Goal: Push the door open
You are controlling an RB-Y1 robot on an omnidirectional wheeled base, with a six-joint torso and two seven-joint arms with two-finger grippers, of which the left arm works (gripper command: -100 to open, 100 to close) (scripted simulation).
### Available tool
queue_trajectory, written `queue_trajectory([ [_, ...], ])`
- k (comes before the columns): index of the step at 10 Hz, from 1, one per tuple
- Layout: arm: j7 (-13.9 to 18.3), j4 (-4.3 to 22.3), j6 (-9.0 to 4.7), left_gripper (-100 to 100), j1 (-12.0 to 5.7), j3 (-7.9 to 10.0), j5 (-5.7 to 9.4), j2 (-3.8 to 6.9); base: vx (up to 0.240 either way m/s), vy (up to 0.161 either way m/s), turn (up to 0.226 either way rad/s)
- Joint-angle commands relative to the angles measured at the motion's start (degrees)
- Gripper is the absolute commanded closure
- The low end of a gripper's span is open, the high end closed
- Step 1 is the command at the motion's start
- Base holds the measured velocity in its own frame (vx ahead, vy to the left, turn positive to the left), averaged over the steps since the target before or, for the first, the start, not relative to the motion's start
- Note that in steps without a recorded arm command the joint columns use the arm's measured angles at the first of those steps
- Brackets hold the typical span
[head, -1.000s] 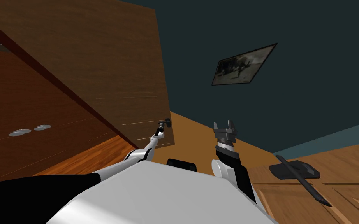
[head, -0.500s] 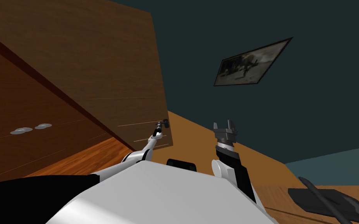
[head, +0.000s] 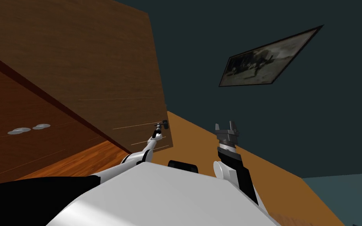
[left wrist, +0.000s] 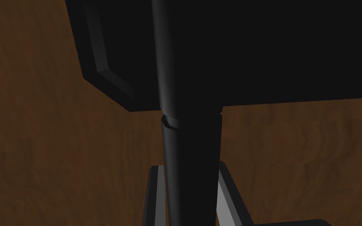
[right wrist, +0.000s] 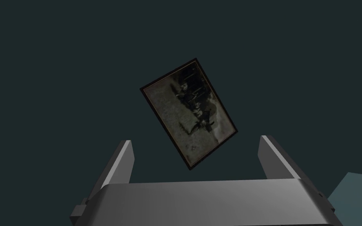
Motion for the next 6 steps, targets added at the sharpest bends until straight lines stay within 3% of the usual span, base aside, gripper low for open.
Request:
queue_trajectory([
  [1,-0.2,0.0,-0.11,100,-0.16,0.7,0.24,0.37,0.156,-0.092,0.066],
  [4,-0.4,0.1,-0.1,100,0.31,1.39,0.43,0.72,0.132,-0.044,0.046],
  [6,-1.0,0.1,-0.17,100,0.53,2.9,0.88,1.26,0.152,-0.033,0.056],
])
